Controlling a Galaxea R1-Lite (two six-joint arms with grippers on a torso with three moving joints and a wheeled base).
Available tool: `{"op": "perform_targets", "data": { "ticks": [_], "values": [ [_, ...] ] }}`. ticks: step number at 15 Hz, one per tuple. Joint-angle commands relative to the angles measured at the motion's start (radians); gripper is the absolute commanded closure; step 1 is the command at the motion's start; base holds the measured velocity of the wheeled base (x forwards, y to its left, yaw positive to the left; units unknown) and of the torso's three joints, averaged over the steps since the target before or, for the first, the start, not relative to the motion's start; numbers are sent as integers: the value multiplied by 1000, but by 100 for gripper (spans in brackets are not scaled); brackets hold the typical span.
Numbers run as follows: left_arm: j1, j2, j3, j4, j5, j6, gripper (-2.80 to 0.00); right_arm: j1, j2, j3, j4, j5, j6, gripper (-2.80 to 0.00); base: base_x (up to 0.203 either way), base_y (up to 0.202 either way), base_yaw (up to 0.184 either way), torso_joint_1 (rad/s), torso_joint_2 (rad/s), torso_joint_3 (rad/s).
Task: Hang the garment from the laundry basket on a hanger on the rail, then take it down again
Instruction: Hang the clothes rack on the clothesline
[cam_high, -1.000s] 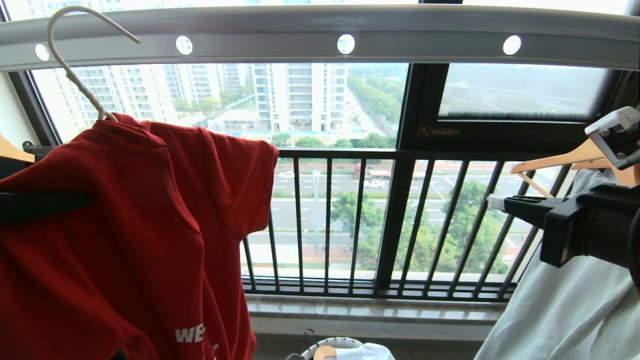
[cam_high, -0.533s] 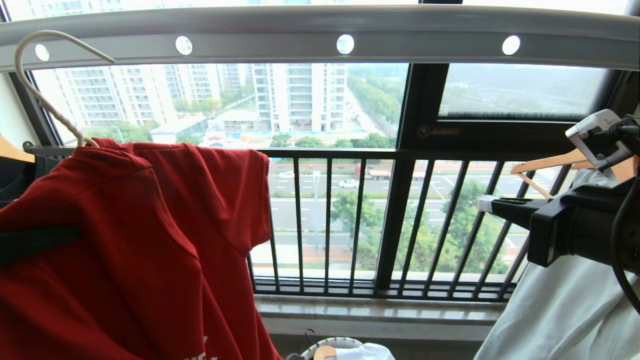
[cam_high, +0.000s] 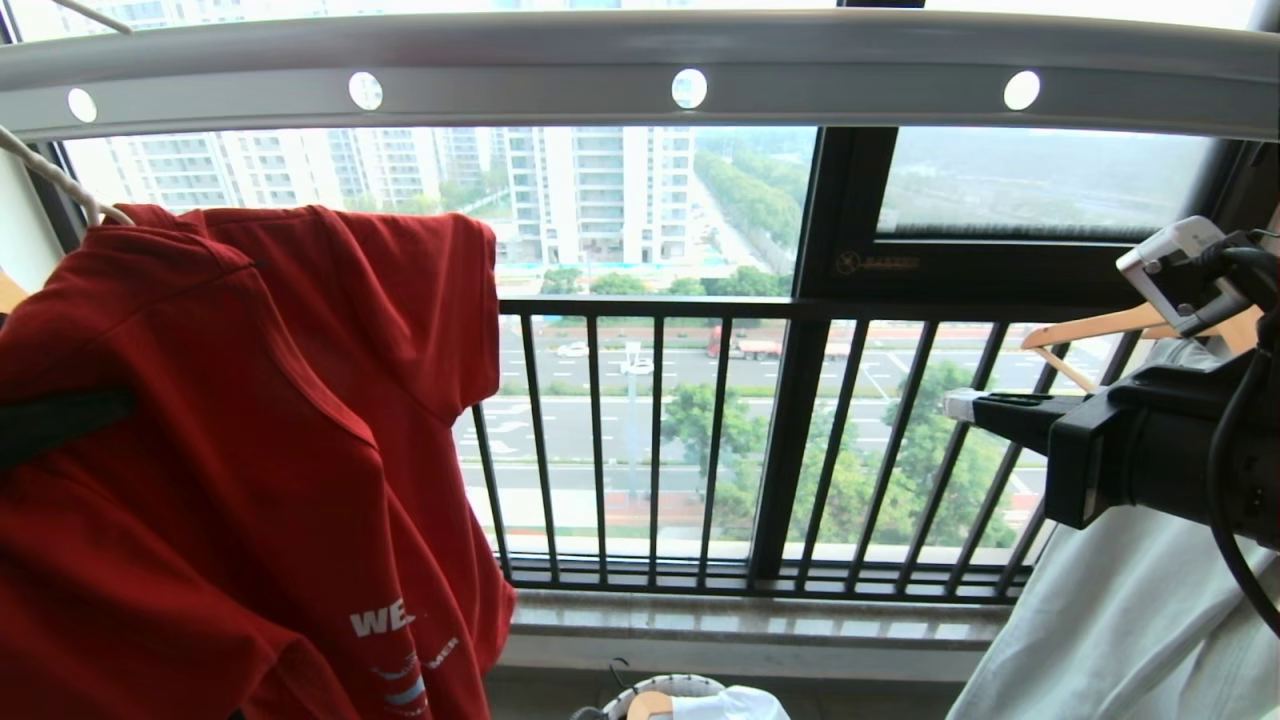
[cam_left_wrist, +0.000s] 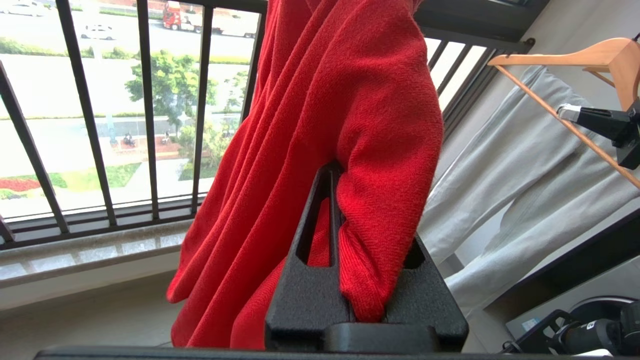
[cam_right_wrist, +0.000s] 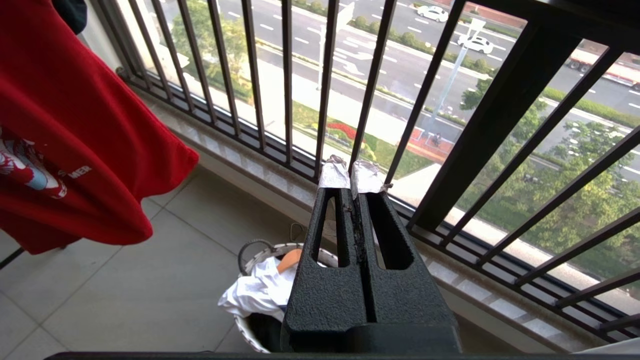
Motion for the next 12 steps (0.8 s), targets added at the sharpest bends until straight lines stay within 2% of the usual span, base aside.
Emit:
{"op": "perform_targets", "data": {
  "ticks": [1, 6, 10, 12],
  "values": [
    [-30, 42, -18, -2, -3, 1, 0, 0, 2, 0, -2, 1, -1, 0, 0, 0, 0, 0, 0, 0],
    [-83, 182, -68, -14, 3, 76, 0, 0, 25, -1, -3, 1, 2, 0, 0, 0, 0, 0, 0, 0],
    [-100, 306, -154, -26, 5, 83, 0, 0, 39, 0, -3, 0, 3, 0, 0, 0, 0, 0, 0, 0],
    [-137, 349, -164, -40, 6, 91, 0, 0, 50, 0, -4, 0, 3, 0, 0, 0, 0, 0, 0, 0]
  ]
}}
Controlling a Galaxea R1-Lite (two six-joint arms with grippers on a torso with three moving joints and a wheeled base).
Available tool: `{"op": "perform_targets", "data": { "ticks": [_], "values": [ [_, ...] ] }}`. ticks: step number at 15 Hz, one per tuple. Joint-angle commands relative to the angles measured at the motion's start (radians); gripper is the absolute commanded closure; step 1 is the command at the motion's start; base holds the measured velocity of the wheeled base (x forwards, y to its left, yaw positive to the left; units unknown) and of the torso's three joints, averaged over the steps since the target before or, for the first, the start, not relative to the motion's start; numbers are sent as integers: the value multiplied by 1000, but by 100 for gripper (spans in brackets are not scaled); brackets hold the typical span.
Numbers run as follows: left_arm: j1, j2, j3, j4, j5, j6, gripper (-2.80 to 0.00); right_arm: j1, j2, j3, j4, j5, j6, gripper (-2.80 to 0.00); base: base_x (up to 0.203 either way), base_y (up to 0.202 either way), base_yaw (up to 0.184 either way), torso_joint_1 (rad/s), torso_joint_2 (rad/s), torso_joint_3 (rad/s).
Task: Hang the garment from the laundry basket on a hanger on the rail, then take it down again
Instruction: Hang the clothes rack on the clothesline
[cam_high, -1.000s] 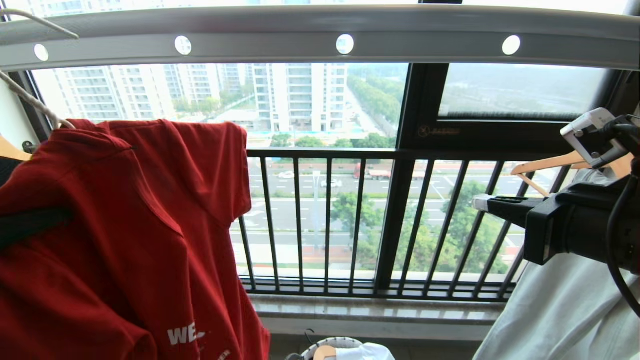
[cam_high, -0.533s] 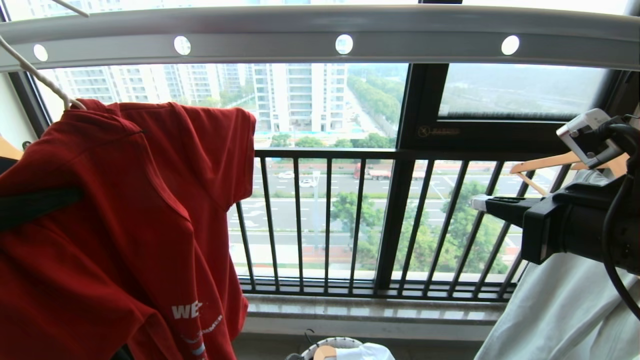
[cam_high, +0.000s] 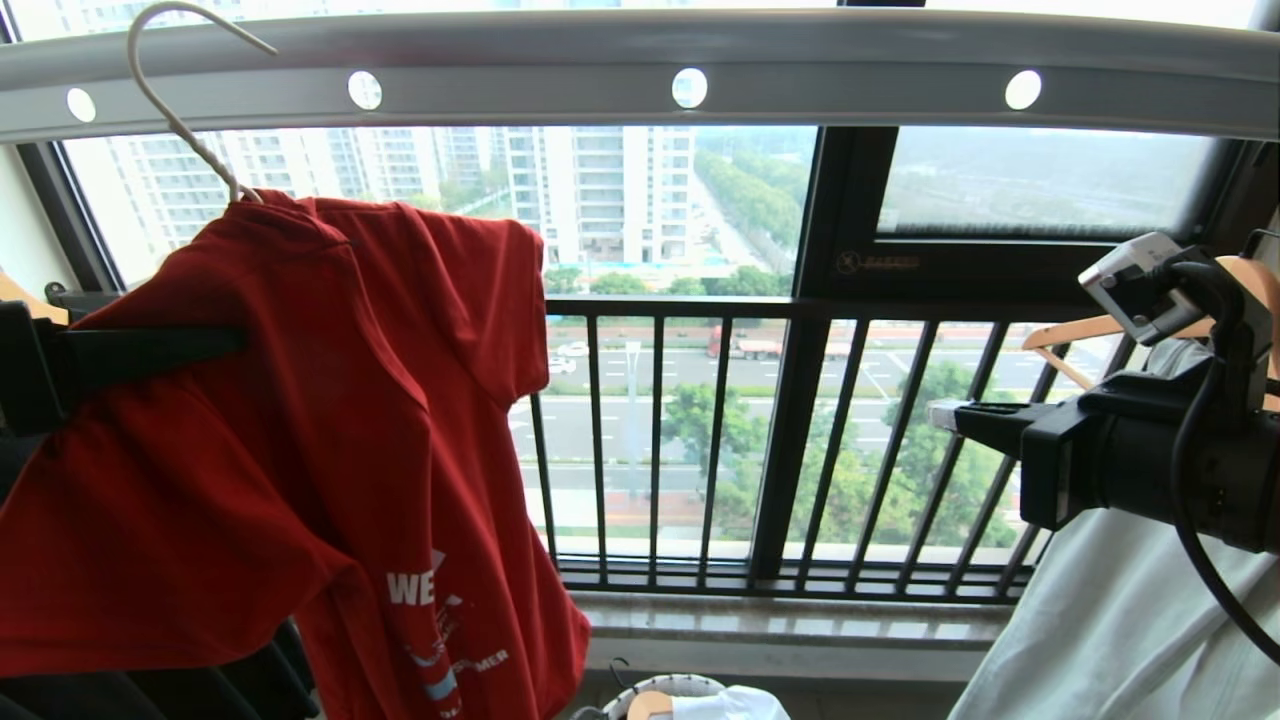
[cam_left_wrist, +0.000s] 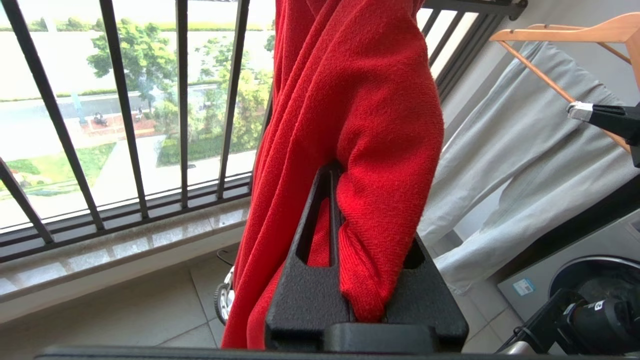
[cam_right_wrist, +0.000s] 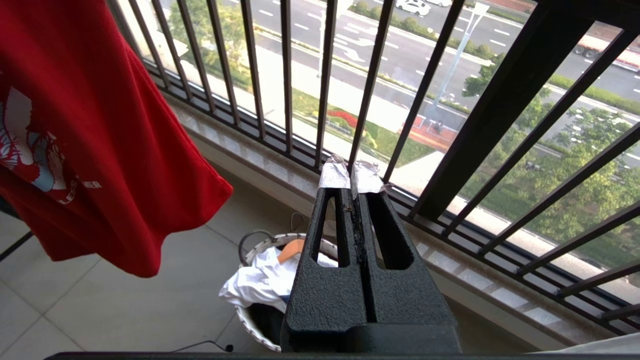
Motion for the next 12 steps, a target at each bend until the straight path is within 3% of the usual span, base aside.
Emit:
{"op": "perform_targets", "data": {
  "ticks": [1, 4, 8, 12],
  "values": [
    [-28, 84, -8, -21, -4, 8, 0, -1, 14, 0, -1, 0, 0, 0, 0, 0, 0, 0, 0, 0],
    [-63, 118, -15, -51, -2, 10, 0, -9, 15, -3, -3, 0, 0, 0, 0, 0, 0, 0, 0, 0],
    [-98, 178, -41, -57, 106, 37, 0, -9, 15, 3, -3, 0, -3, 0, 0, 0, 0, 0, 0, 0],
    [-102, 179, -72, -56, 109, 50, 0, -9, 11, 3, -3, 0, -4, 0, 0, 0, 0, 0, 0, 0]
  ]
}}
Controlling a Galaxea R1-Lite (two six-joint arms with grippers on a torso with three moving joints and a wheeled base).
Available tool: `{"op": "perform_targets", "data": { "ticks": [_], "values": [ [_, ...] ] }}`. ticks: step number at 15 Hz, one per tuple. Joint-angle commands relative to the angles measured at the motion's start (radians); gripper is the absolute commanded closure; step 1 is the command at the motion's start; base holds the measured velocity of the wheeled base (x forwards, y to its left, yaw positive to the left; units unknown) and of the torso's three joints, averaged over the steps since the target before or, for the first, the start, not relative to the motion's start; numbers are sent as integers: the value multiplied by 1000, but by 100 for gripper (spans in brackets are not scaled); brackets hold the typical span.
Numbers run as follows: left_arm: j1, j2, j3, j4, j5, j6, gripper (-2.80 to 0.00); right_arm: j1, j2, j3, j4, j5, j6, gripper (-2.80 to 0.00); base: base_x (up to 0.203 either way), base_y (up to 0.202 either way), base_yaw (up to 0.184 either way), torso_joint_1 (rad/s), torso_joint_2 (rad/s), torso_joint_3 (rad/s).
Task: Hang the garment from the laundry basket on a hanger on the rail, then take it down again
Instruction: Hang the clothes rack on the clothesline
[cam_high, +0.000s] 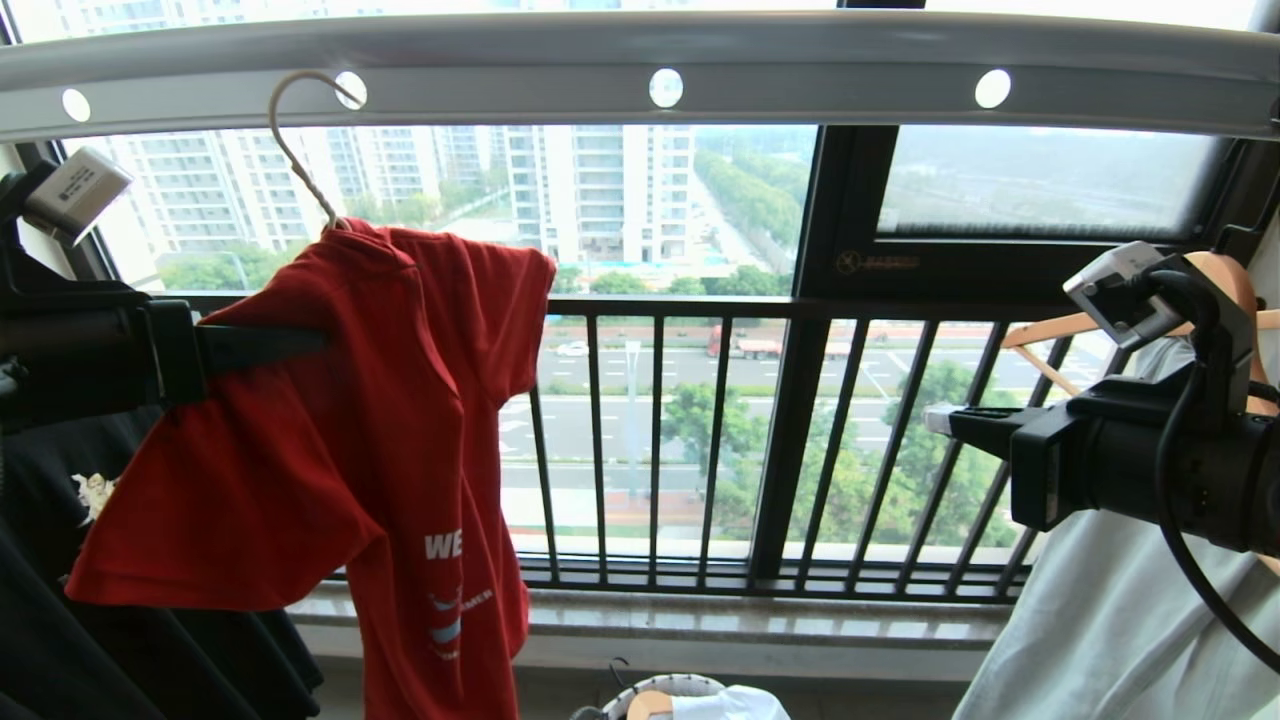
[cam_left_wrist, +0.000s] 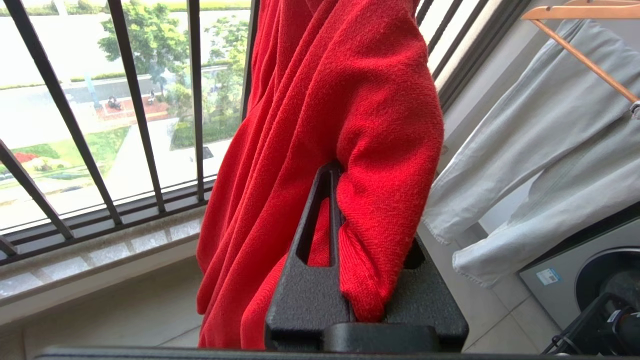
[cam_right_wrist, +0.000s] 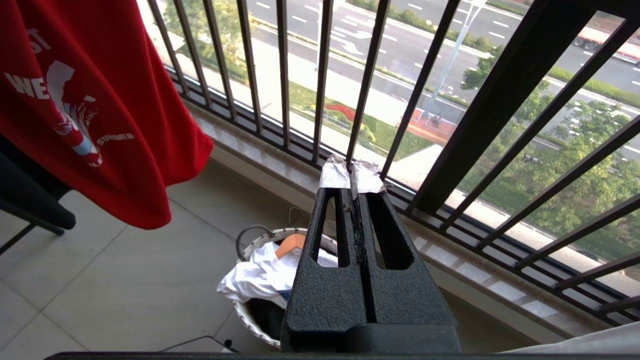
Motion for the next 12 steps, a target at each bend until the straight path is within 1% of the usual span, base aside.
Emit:
{"op": "perform_targets", "data": {
  "ticks": [1, 4, 8, 9, 12],
  "values": [
    [-3, 9, -17, -1, -3, 1, 0, 0, -6, 2, -1, 0, -1, 0, 0, 0, 0, 0, 0, 0],
    [-8, 22, -31, 2, 1, 1, 0, 0, -6, 0, -1, 0, -1, 0, 0, 0, 0, 0, 0, 0],
    [-21, 87, -63, 11, 42, 16, 0, 0, -9, -1, -1, -1, -1, 0, 0, 0, 0, 0, 0, 0],
    [-23, 96, -64, 12, 61, 23, 0, 0, -9, -4, -1, -1, -1, 0, 0, 0, 0, 0, 0, 0],
    [-25, 98, -43, 16, 67, 34, 0, -5, -8, -5, -1, -1, -1, 0, 0, 0, 0, 0, 0, 0]
  ]
}}
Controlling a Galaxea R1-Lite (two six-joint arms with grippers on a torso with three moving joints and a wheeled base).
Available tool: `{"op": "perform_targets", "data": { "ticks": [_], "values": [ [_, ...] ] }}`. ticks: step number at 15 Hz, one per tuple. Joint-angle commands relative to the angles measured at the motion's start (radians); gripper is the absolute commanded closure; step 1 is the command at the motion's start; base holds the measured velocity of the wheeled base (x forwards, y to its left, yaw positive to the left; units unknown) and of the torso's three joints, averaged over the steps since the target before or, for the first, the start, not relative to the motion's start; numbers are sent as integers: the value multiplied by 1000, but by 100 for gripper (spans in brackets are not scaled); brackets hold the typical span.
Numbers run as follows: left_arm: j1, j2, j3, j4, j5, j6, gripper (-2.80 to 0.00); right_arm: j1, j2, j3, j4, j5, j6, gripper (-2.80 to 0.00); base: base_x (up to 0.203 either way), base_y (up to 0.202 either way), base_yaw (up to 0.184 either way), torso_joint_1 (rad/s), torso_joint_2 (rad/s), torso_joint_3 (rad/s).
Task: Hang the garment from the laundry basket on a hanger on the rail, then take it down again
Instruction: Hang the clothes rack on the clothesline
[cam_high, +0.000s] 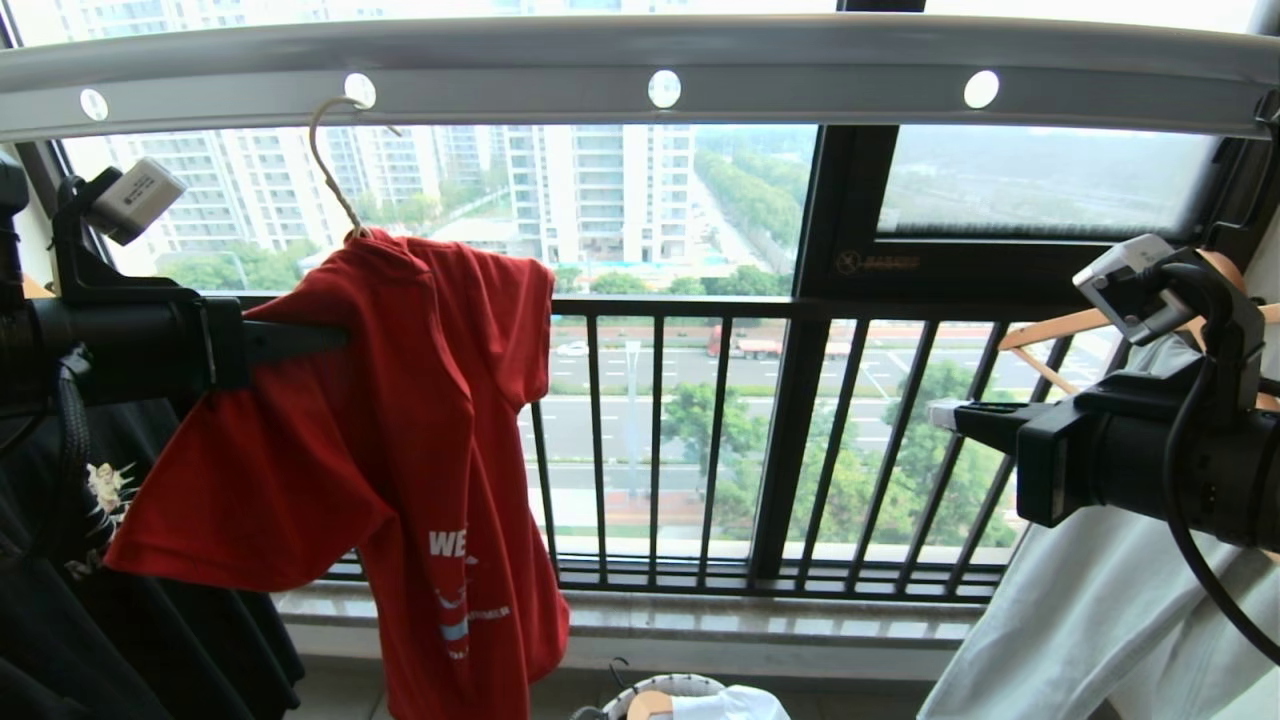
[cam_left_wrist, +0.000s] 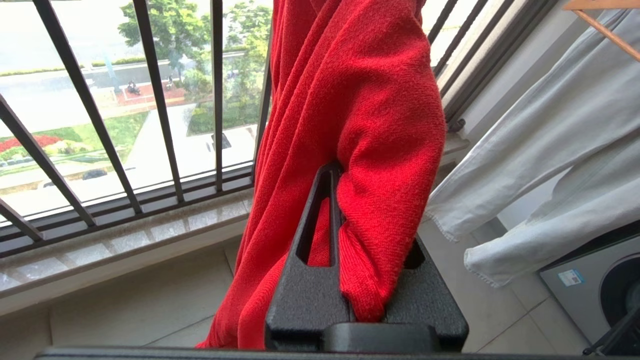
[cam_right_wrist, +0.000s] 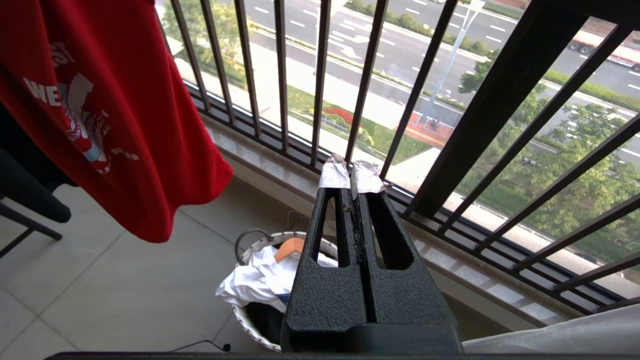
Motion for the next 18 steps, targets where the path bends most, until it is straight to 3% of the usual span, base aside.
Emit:
{"op": "perform_targets", "data": {
  "ticks": [1, 9, 10, 18],
  "values": [
    [-2, 9, 22, 1, -3, 1, 0, -1, 3, -5, -2, 1, 1, 0, 0, 0, 0, 0, 0, 0],
    [-42, -37, 43, 0, 0, 0, 0, -1, 12, -8, -26, 2, 3, 0, 0, 0, 0, 0, 0, 0],
    [-42, -50, 44, 2, 0, 1, -280, -1, 9, -8, -26, 3, 3, 0, 0, 0, 0, 0, 0, 0],
    [-40, -257, 208, 4, 0, -4, -280, -1, -9, -9, -26, 12, 3, 0, 0, 0, 0, 0, 0, 0]
  ]
}}
